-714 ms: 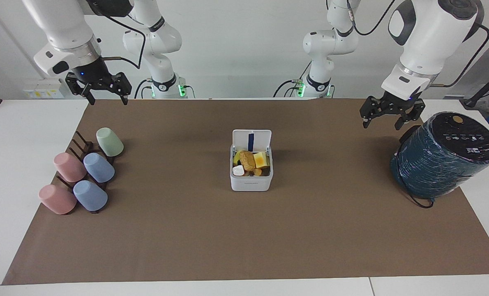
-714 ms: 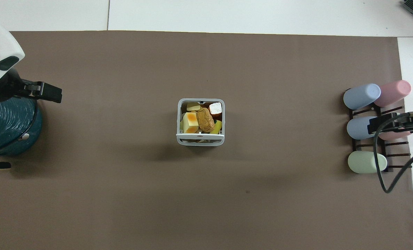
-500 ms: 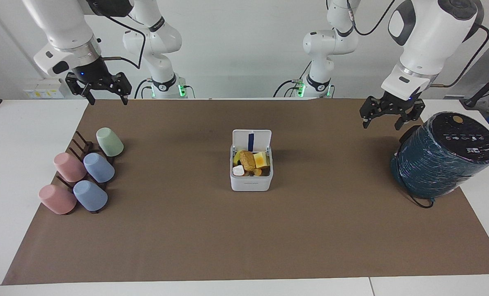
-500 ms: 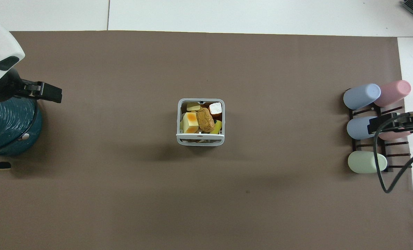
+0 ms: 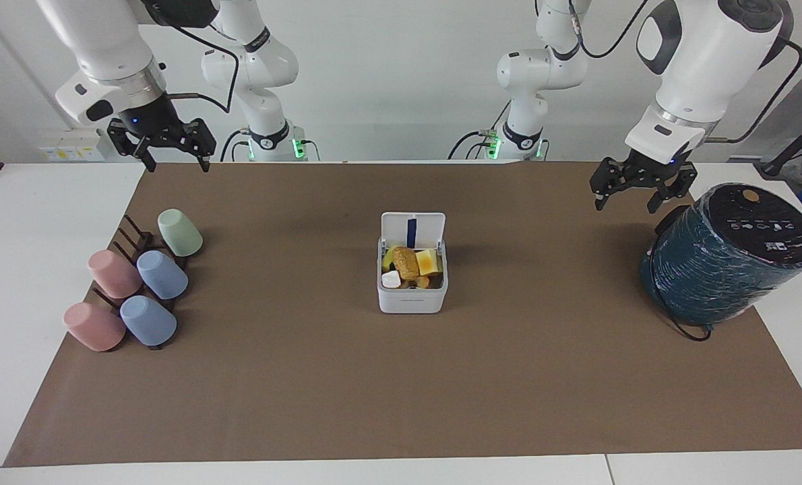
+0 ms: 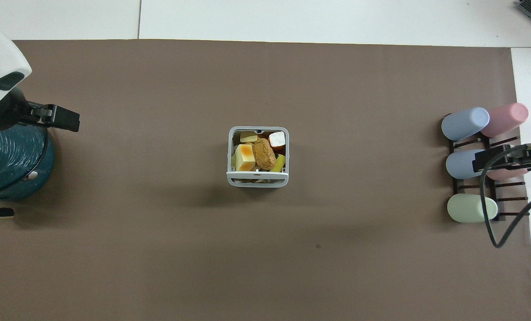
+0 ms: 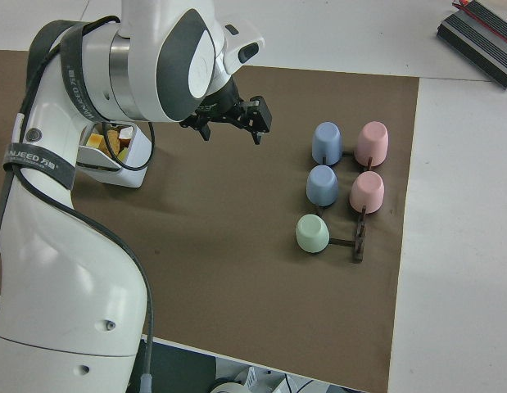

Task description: Close trash can lid

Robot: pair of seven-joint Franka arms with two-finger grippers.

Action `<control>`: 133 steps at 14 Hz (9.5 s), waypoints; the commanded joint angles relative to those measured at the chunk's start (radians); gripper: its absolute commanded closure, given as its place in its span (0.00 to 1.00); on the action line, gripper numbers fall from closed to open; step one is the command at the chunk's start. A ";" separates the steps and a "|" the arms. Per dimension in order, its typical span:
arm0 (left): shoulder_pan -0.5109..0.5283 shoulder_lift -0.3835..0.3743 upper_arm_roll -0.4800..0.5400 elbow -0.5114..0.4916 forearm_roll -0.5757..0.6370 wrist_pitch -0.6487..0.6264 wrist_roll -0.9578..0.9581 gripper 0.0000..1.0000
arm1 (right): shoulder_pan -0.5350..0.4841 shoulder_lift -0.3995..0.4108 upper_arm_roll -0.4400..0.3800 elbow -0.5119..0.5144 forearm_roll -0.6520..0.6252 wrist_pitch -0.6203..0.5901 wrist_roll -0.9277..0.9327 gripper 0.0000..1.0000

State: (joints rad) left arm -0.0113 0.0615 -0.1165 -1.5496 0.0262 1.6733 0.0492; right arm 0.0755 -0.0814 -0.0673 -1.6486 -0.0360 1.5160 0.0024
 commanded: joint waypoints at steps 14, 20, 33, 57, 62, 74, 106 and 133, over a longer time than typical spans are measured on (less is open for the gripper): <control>-0.027 -0.069 -0.005 -0.107 0.012 0.014 -0.002 0.00 | -0.005 -0.015 0.001 -0.010 0.013 0.004 -0.021 0.00; -0.044 -0.077 -0.005 -0.116 0.012 0.014 -0.003 0.00 | -0.005 -0.015 0.001 -0.010 0.014 0.004 -0.021 0.00; -0.384 -0.195 -0.006 -0.357 0.003 0.156 -0.434 0.00 | -0.005 -0.015 0.001 -0.010 0.014 0.004 -0.021 0.00; -0.587 -0.071 -0.006 -0.491 -0.109 0.719 -0.764 0.83 | -0.005 -0.015 0.001 -0.010 0.014 0.004 -0.021 0.00; -0.550 -0.016 -0.002 -0.454 -0.127 0.810 -0.763 0.83 | -0.005 -0.015 0.001 -0.010 0.013 0.004 -0.021 0.00; -0.486 0.077 -0.003 -0.428 -0.127 0.948 -0.752 0.83 | -0.005 -0.015 0.001 -0.010 0.013 0.004 -0.021 0.00; -0.493 0.262 0.001 -0.443 -0.115 1.086 -0.718 1.00 | -0.005 -0.015 0.001 -0.010 0.013 0.004 -0.021 0.00; -0.478 0.186 0.004 -0.265 -0.115 0.714 -0.716 1.00 | -0.005 -0.015 0.001 -0.010 0.013 0.004 -0.021 0.00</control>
State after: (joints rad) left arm -0.5024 0.2579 -0.1090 -1.8497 -0.0860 2.4575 -0.6858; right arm 0.0755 -0.0816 -0.0673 -1.6486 -0.0360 1.5160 0.0024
